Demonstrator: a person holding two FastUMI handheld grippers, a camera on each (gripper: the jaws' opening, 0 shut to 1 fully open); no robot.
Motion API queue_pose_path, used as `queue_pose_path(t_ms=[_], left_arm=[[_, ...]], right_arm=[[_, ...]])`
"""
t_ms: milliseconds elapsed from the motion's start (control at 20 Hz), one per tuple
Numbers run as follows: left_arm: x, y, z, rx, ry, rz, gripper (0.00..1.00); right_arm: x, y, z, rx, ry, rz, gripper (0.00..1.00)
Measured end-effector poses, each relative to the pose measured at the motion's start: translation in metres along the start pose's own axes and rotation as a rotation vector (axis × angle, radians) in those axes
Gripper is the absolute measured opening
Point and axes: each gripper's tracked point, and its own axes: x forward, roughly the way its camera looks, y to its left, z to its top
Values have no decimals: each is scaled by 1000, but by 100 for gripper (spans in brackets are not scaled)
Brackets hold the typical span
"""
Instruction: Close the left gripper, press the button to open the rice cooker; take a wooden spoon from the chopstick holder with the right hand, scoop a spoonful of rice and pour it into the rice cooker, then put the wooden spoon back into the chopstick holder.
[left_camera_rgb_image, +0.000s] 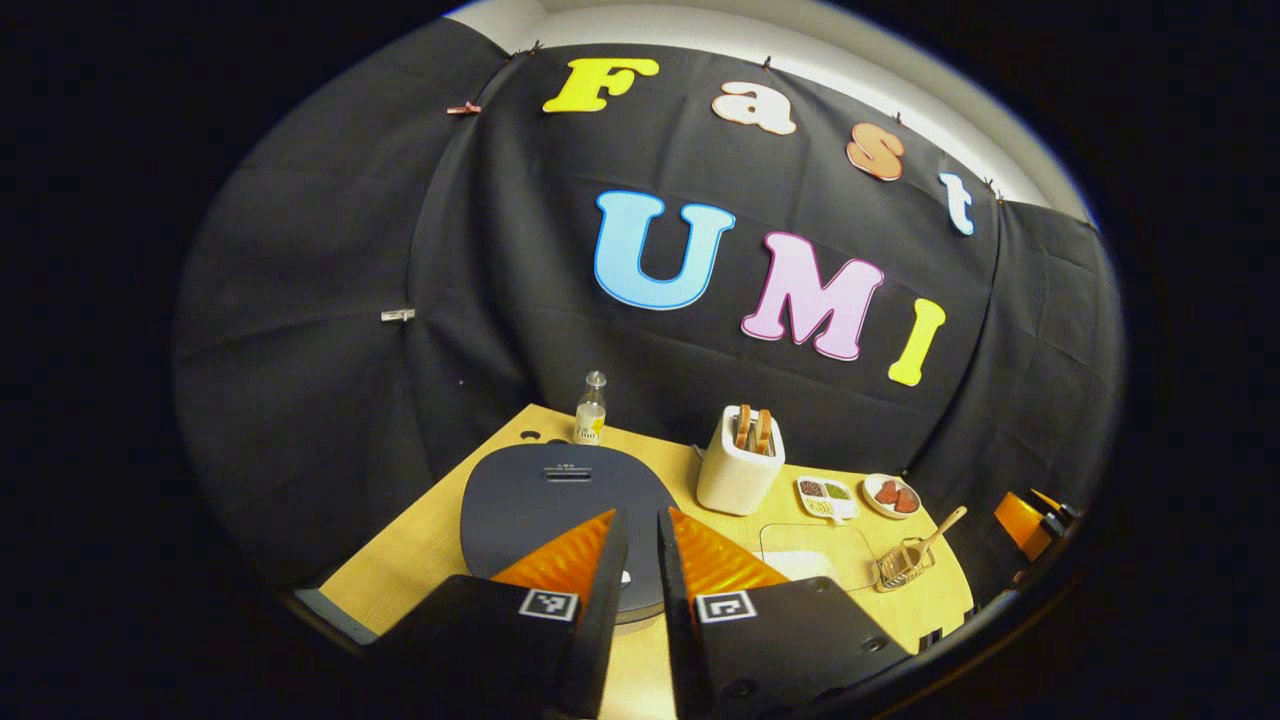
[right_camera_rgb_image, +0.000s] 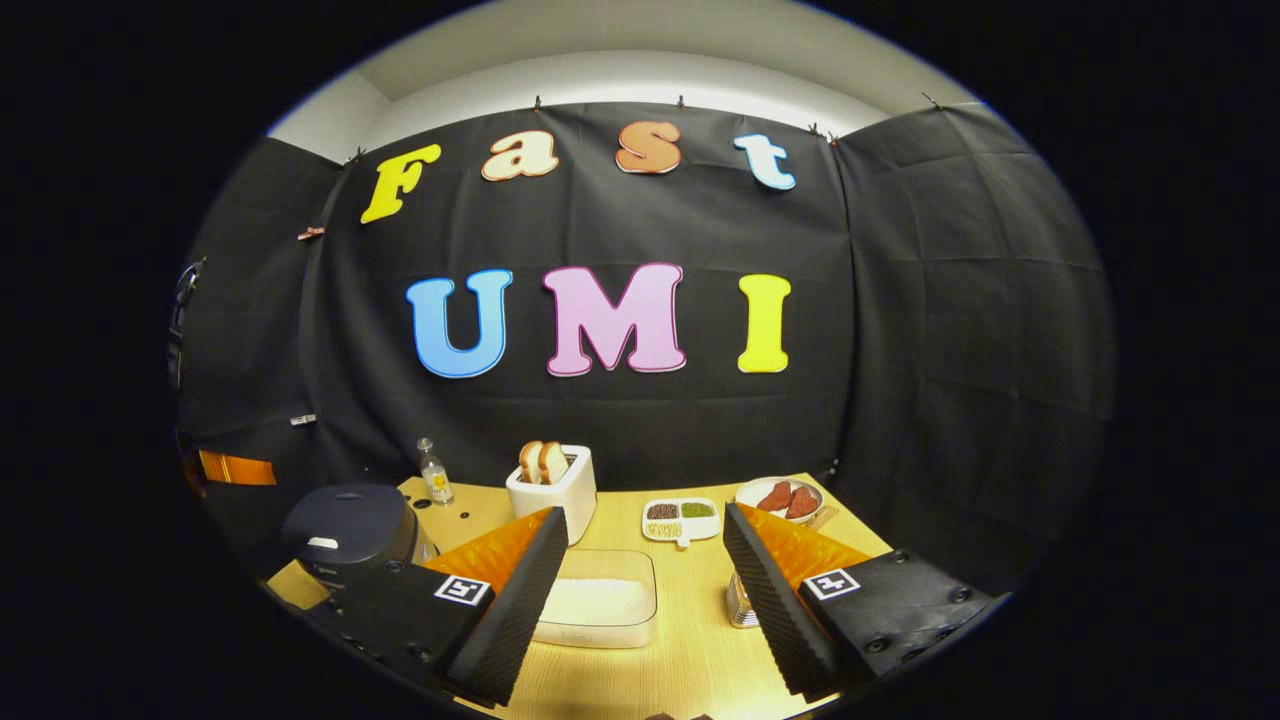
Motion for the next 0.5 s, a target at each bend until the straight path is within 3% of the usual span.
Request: queue_pose_path(t_ms=[150, 500], left_arm=[[9, 3, -10, -13, 39, 28, 8], [40, 24, -43, -52, 147, 95, 6]], right_arm=[[10, -6, 4, 4, -6, 18, 98], [30, -21, 7, 30, -20, 20, 97]])
